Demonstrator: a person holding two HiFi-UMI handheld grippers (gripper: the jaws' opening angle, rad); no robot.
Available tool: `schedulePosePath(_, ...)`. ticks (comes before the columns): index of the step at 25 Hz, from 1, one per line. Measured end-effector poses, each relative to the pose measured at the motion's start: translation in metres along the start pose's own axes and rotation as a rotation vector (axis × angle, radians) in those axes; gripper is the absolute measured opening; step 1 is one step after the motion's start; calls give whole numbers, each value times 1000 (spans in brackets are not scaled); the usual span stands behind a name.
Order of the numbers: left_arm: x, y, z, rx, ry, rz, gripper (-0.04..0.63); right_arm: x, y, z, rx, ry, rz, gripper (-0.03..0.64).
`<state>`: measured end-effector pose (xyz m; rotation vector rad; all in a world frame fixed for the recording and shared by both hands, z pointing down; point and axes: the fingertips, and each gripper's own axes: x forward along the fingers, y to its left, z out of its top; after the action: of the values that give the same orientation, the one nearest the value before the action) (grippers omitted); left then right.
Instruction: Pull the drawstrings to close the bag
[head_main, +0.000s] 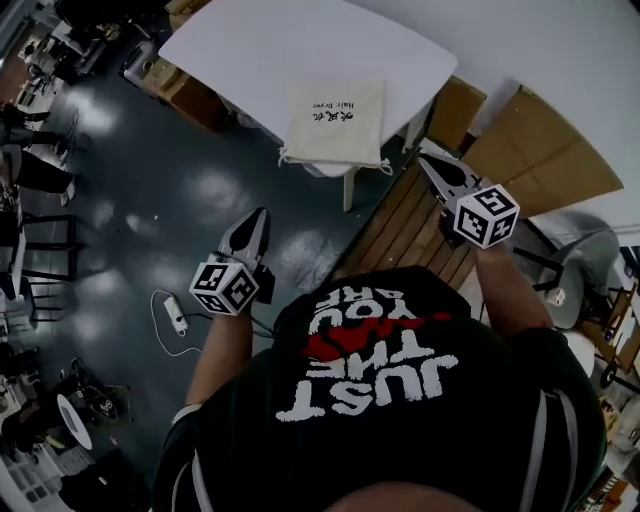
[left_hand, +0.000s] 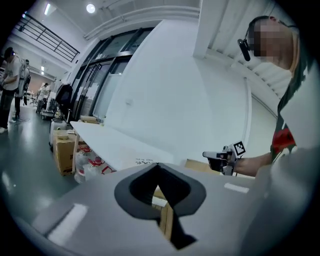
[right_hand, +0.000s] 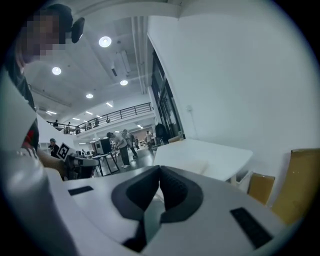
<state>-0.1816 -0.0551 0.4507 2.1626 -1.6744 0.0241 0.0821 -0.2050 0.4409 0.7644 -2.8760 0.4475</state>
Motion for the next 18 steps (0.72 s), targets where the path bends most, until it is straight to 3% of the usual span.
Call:
schedulePosePath(8, 41, 17, 31, 38, 25, 21, 0, 17, -31, -4, 16, 48, 11, 6)
schedulePosePath(14, 68, 59, 22, 33, 84, 21, 0, 31, -44, -26, 7, 106, -3, 6)
schedulePosePath(18, 92, 101, -5, 130, 191, 17, 0, 40, -53, -43, 5, 145, -42, 8)
